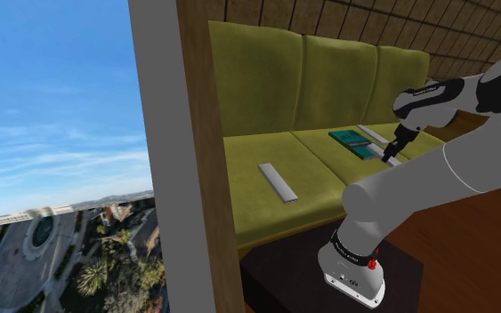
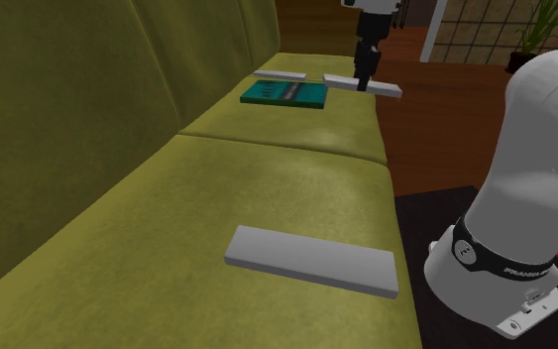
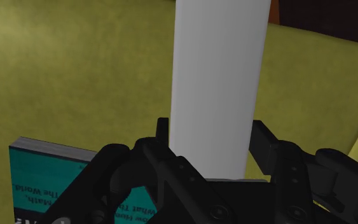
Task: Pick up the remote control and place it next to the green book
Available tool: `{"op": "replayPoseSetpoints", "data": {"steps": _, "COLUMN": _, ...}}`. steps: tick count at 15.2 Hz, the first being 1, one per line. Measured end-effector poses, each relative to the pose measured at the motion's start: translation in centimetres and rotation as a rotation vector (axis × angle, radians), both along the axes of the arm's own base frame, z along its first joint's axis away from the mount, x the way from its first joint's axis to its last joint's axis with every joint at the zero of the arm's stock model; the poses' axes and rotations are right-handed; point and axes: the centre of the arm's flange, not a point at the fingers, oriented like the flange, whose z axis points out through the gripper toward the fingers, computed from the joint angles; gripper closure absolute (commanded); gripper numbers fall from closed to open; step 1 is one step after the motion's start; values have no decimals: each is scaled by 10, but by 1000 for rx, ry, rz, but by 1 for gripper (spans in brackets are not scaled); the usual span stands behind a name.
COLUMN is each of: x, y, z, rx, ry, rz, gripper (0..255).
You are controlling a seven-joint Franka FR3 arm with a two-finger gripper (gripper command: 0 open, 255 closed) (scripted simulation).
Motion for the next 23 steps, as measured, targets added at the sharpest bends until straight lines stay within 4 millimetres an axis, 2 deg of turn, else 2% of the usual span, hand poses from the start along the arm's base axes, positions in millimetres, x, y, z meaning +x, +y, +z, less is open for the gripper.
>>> {"op": "replayPoseSetpoints", "data": {"steps": 8, "x": 0, "y": 1, "z": -43, "rx": 1, "ry": 0, "rz": 0, "gripper": 255}}
{"op": "replayPoseSetpoints", "data": {"steps": 15, "x": 0, "y": 0, "z": -48, "rx": -1, "ry": 0, "rz": 0, "gripper": 255}}
{"op": "replayPoseSetpoints", "data": {"steps": 16, "x": 0, "y": 0, "z": -48, "rx": -1, "ry": 0, "rz": 0, "gripper": 0}}
{"op": "replayPoseSetpoints", "data": {"steps": 22, "x": 0, "y": 0, "z": -47, "rx": -1, "ry": 0, "rz": 0, "gripper": 0}}
{"op": "replayPoseSetpoints", "data": {"steps": 23, "x": 0, "y": 0, "z": -41, "rx": -2, "ry": -1, "rz": 0, "gripper": 0}}
